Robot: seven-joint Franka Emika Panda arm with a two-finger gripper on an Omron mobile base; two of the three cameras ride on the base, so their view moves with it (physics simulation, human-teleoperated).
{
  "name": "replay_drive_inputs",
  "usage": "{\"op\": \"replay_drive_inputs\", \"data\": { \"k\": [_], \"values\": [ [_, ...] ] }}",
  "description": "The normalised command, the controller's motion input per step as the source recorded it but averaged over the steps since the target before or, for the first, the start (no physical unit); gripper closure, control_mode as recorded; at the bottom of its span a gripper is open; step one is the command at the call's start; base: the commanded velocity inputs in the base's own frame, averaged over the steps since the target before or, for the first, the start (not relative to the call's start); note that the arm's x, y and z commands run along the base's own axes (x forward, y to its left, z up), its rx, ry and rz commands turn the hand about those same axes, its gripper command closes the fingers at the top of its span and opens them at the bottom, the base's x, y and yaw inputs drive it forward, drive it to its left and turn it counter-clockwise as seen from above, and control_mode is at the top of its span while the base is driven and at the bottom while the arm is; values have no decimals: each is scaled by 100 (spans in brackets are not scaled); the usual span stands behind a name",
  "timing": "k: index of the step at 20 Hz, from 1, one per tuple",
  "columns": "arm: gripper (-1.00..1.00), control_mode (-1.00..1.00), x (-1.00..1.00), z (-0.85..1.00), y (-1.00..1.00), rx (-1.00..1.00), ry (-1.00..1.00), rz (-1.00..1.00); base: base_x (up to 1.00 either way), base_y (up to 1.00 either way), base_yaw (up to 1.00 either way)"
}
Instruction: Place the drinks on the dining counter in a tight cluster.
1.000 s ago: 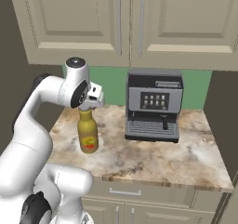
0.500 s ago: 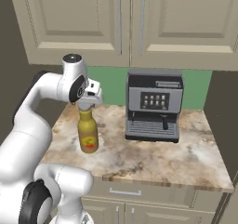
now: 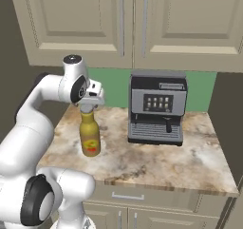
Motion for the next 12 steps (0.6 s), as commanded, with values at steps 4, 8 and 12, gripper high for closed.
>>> {"op": "replay_drive_inputs", "data": {
  "k": [4,8,12],
  "values": [
    [-100,-100,-3,0,0,0,0,0,0,0,0],
    [-100,-100,0,-11,0,0,0,0,0,0,0],
    [-100,-100,0,-26,0,0,0,0,0,0,0]
  ]
}}
